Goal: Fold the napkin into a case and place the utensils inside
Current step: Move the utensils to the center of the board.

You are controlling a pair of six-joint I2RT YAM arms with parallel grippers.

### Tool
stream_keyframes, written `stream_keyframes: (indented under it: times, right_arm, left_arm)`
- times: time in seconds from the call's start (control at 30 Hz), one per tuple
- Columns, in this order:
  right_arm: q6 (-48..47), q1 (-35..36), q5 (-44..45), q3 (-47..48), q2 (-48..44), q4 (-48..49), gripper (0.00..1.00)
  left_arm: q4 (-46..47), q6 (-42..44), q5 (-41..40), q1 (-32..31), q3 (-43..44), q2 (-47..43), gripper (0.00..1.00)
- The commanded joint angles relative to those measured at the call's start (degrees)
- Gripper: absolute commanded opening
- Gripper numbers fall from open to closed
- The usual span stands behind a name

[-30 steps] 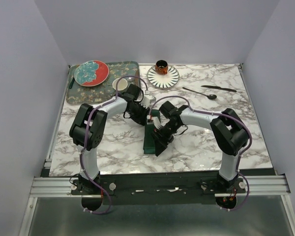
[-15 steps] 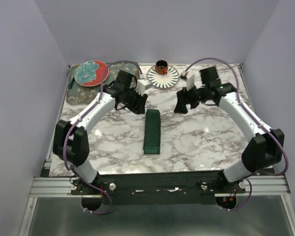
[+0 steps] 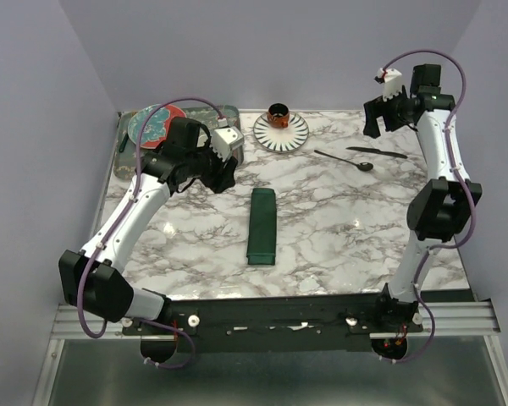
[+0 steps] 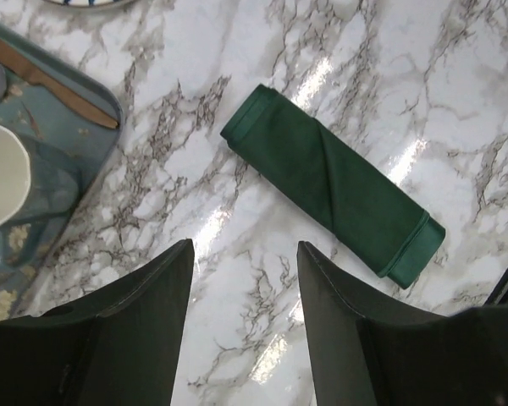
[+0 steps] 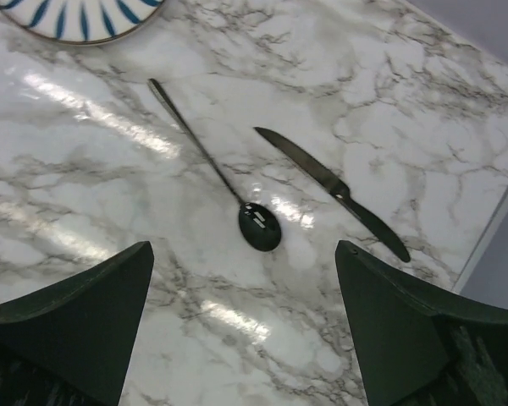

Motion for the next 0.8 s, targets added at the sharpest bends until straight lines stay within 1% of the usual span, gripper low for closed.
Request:
stream_keyframes:
  times: [0.0,0.03,0.07,0.1,0.13,0.2,0.23,0.27,0.33,0.47,0.57,0.6,0.67,0.7,0.73,0.77]
  right_arm:
    - [-3.7,-2.0,9.0,16.7,12.2,-7.4,0.98]
    - [-3.4,-2.3,10.0,19.8,14.4,-8.1,1.0]
    - [-3.2,-2.5,11.4,22.3,18.9,-9.2,1.0]
    - [-2.6,-2.5,15.1,24.3,20.8,-9.4,1.0]
    - [0.0,-2.5,16.8,26.9,22.2,-9.3,1.0]
    - [3.7,-2.5,20.1,26.2,24.7,-7.1,1.0]
    - [7.4,-2.5,20.7,23.9,24.8,-5.8,1.0]
    - [9.2,-2.5,20.7,22.6,24.7,-3.2,1.0]
    - [13.8,-2.8,19.6,20.6,24.3,-1.3,1.0]
    - [18.2,-2.8,19.6,19.3,26.0,1.2,1.0]
    - [25.2,-2.7,27.7,17.6,28.0,4.4,1.0]
    - [26.0,-2.7,30.2,17.6,28.5,4.8,1.0]
    - [27.2,-2.8,31.3,17.5,30.2,5.8,1.0]
    - [26.7,-2.8,30.4,18.6,31.4,4.3,1.0]
    - [26.4,-2.8,30.0,22.1,32.2,3.3,1.0]
    - [26.4,-2.9,29.9,22.8,33.1,2.7,1.0]
  left_arm:
    - [0.5,-0.9,4.3,1.8,-1.8,2.7,0.63]
    - [0.9,-1.7,6.1,2.5,-2.0,3.3,0.63]
    - [1.0,-2.7,7.4,3.0,-2.2,3.8,0.63]
    - [1.3,-3.3,8.3,3.3,-2.6,4.6,0.63]
    - [1.7,-4.0,9.0,3.5,-3.0,4.8,0.62]
    - [2.6,-4.9,11.0,4.6,-4.3,5.2,0.62]
    - [2.6,-4.9,11.6,5.0,-4.7,5.4,0.62]
    - [2.7,-4.7,12.6,5.7,-5.0,5.6,0.62]
    - [2.4,-4.2,13.3,6.7,-5.4,6.3,0.62]
    - [-0.1,-3.6,15.0,9.3,-3.1,9.2,0.61]
    - [-3.5,-3.5,16.0,10.6,-0.1,12.2,0.61]
    - [-4.2,-3.4,16.5,10.9,1.5,13.6,0.61]
    - [-5.4,-3.1,17.3,11.4,2.5,14.5,0.61]
    - [-5.7,-3.1,17.3,11.6,3.3,15.6,0.6]
    - [-6.1,-3.0,17.4,11.8,3.8,16.0,0.6]
    - [-6.5,-3.3,17.5,12.0,4.2,16.6,0.6]
